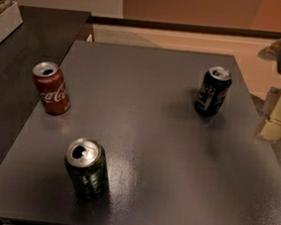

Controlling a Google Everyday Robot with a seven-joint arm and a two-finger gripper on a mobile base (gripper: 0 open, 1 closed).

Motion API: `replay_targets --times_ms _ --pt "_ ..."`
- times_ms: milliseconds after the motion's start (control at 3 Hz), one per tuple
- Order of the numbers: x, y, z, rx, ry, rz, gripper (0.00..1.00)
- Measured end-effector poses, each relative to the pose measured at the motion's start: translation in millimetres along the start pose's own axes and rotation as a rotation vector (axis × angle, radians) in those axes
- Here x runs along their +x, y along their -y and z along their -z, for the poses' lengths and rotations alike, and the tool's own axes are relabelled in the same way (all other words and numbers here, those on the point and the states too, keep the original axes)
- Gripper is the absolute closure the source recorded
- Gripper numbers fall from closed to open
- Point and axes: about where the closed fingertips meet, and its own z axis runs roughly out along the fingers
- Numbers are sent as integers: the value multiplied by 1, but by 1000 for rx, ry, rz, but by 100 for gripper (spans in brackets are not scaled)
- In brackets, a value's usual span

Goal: Knock pepsi can over

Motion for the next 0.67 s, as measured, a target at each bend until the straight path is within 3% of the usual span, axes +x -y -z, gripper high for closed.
replay_targets --times_ms 333,667 --pt "0 0 0 2 2 0 0" --pt "-5 9 -8 3 51 -27 0"
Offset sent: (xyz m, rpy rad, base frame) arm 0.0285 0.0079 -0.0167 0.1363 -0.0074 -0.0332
